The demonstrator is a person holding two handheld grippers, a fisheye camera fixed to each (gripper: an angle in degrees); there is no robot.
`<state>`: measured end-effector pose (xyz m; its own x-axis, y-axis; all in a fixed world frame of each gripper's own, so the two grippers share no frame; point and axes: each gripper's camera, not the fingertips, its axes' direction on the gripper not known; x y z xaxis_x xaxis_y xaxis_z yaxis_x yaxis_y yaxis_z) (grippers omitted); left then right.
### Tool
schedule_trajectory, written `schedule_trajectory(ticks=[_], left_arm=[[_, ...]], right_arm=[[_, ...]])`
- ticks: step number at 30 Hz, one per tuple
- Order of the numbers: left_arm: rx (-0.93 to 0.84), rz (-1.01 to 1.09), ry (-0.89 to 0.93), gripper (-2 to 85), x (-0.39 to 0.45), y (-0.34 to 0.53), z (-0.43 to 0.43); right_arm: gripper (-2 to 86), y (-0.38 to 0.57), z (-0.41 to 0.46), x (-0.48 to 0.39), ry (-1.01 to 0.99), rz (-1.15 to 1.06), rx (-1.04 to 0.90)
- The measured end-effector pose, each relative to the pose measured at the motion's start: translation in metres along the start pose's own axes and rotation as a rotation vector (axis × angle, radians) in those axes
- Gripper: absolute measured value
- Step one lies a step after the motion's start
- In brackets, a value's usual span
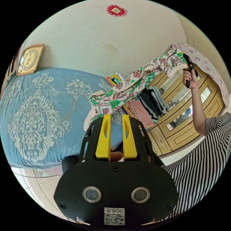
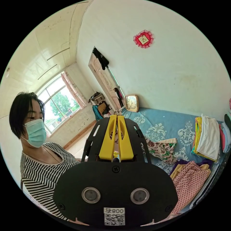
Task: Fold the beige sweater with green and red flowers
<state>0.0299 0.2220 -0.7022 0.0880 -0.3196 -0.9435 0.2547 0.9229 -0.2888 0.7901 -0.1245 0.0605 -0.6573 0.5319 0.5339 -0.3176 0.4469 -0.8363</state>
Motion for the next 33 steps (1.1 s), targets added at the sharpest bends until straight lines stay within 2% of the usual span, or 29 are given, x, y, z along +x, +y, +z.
schedule_trajectory(ticks=[4,10,16,22,28,33], left_arm=[[-0.031,-0.031,-0.014,9.4,0.041,0.018,-0.023],[-0.121,0.034,0.034,11.8,0.125,0.017,-0.02],[-0.002,0.021,-0.06,11.8,0.194,-0.024,-0.036],[-0.025,0.141,-0.1,11.9,0.27,-0.086,-0.024],[-0.124,0.293,-0.153,6.4,0.357,-0.133,0.003],[-0.108,0.328,-0.134,1.6,0.413,-0.154,-0.013]], right_arm=[[0.1,0.035,0.021,-0.035,-0.077,0.005,-0.001],[0.1,0.066,0.036,-0.082,-0.104,-0.051,-0.002],[0.2,0.088,0.03,-0.108,-0.097,-0.08,0.024],[0.1,0.116,0.013,-0.113,-0.059,-0.057,0.054],[0.1,0.144,-0.012,-0.105,-0.021,-0.01,0.093],[0.1,0.161,-0.041,-0.092,0.024,0.026,0.139]])
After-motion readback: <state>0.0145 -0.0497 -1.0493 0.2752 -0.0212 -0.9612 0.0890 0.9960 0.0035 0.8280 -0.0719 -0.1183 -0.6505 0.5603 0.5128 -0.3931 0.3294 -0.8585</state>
